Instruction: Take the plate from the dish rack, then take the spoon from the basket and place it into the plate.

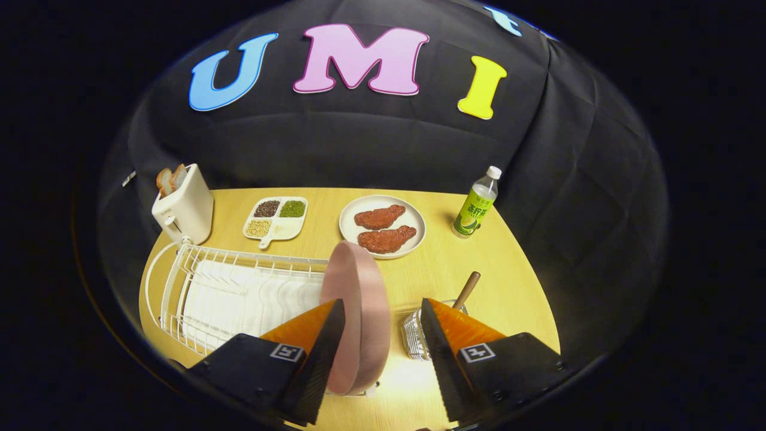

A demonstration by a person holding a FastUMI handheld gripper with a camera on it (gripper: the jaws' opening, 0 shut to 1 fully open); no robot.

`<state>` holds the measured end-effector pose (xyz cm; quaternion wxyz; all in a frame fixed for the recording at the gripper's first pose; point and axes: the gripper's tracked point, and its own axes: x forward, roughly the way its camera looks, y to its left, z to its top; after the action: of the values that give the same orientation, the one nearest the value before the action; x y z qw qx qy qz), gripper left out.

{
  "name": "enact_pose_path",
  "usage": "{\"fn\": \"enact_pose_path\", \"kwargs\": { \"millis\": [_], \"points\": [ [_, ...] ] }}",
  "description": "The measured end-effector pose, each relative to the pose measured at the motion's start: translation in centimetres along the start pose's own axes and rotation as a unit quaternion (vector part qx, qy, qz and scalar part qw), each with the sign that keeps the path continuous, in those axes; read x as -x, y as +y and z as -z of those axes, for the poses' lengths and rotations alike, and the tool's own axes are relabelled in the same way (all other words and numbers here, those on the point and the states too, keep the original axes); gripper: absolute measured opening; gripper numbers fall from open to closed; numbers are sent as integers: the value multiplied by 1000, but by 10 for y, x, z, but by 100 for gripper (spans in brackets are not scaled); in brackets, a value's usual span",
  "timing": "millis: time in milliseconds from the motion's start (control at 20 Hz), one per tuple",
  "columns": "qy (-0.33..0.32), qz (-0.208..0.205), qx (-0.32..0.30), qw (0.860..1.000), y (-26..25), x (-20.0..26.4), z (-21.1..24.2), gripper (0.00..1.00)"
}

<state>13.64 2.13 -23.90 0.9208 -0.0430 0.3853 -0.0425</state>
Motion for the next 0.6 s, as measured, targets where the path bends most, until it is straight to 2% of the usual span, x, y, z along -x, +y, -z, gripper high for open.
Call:
{"fn": "enact_pose_path", "kwargs": {
  "millis": [50,200,300,400,600],
  "points": [
    [10,-2,-10,1000,1,-3,2,74],
    [26,-4,-41,999,6,-9,4,46],
    [37,-5,-32,999,10,-7,8,29],
    [36,-3,-9,999,11,-9,6,27],
    [29,21,-2,999,6,-9,5,21]
  ]
}}
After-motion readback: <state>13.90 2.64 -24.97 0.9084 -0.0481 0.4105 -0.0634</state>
